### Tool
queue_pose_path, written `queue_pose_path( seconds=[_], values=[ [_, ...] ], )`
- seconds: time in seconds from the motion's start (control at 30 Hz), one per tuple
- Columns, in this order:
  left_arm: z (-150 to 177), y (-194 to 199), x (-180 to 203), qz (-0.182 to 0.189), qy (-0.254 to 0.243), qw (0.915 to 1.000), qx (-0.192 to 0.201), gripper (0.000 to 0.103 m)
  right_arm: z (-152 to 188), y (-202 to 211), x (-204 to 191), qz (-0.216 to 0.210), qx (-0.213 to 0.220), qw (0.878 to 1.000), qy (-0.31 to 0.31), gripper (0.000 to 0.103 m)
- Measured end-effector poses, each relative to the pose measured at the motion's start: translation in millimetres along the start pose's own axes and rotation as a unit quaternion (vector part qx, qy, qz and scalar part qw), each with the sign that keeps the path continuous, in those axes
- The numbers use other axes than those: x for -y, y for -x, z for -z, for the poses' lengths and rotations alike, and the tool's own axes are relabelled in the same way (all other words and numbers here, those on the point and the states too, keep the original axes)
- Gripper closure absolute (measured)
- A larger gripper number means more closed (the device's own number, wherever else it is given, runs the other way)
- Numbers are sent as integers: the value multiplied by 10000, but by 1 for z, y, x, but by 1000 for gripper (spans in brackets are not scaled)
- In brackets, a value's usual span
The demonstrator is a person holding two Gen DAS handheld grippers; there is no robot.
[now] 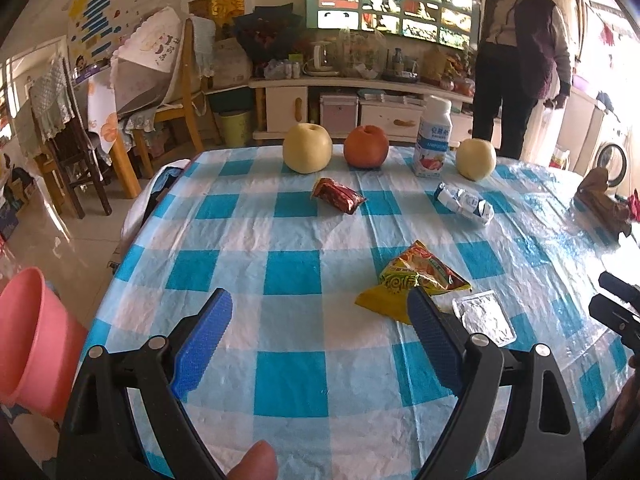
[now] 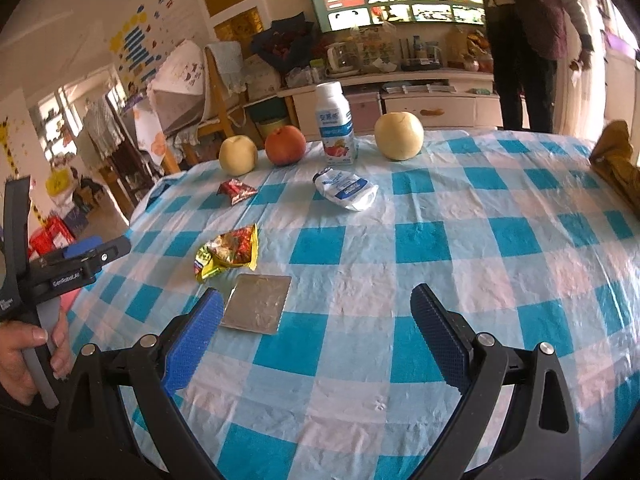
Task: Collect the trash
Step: 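Grasp the yellow snack bag with the left gripper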
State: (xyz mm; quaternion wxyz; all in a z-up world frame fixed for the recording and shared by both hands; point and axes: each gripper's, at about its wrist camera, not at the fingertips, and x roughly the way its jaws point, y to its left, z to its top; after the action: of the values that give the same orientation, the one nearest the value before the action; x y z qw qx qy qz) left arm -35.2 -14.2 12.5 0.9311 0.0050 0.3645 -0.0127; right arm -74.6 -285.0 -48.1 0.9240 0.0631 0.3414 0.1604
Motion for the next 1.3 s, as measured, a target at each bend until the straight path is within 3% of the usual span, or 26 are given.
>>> queue_pose_path(
  seconds=[0.23, 0.5, 0.63, 1.1, 1.23, 1.3],
  values=[
    [-10, -36, 23, 274, -175, 9991, -270, 14, 2, -6, -15, -32, -217, 9991, 356, 8],
    [-19, -78, 53, 612, -595, 9947, -576, 12, 3, -7, -11, -100, -358, 9992, 176, 8],
    [-21, -92, 65, 585, -826, 9926, -664, 9, 3, -5, -14, -153, -389, 9989, 188, 8],
    [-15, -121, 84, 742, -880, 9876, -1067, 9, 4, -3, -14, -237, -471, 9986, 103, 8],
    [-15, -125, 80, 927, -696, 9867, -1136, 9, 3, -4, -14, -231, -489, 9985, 96, 8],
    [-15, -128, 76, 1015, -570, 9859, -1204, 15, 3, -5, -13, -233, -502, 9984, 94, 8]
  ],
)
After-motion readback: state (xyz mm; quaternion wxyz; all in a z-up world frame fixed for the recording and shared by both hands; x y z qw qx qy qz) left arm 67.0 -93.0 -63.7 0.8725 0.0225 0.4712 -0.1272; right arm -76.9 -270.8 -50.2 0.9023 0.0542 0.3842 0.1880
